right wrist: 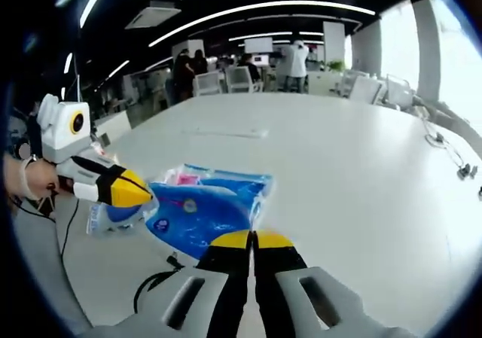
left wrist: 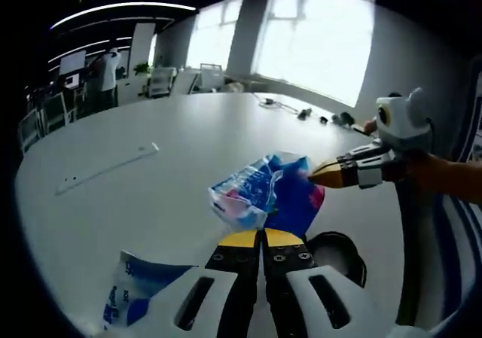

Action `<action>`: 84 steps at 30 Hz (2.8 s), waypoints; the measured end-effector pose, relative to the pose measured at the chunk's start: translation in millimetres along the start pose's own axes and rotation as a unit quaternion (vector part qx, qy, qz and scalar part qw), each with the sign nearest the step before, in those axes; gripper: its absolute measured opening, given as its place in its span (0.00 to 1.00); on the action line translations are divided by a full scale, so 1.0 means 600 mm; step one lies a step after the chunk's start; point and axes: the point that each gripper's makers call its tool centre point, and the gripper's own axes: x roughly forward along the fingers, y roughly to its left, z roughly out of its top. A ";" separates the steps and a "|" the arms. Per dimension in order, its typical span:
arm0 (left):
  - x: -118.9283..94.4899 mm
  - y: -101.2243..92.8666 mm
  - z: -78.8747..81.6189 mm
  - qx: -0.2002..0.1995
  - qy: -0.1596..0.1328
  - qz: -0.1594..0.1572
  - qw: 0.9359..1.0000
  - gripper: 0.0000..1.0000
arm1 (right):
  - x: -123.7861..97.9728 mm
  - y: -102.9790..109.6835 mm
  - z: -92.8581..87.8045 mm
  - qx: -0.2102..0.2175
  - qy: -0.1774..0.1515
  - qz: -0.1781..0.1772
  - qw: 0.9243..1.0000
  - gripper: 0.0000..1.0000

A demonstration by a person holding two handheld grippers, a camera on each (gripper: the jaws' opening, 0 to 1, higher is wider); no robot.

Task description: Arrange the tabletop items into an orderly group along one side of the table until the central work area is clear of visible clutter.

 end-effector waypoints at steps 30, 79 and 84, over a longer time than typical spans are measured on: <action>0.068 -0.002 -0.016 -0.015 0.015 -0.006 1.000 0.00 | 0.026 -0.050 -0.048 0.016 0.019 -0.015 1.000 0.00; 0.100 -0.002 -0.060 -0.033 0.037 0.000 0.999 0.06 | 0.035 -0.071 -0.096 0.029 0.036 -0.018 0.999 0.07; 0.097 0.001 -0.060 -0.035 0.037 0.005 0.999 0.10 | 0.032 -0.071 -0.099 0.027 0.036 -0.020 0.999 0.11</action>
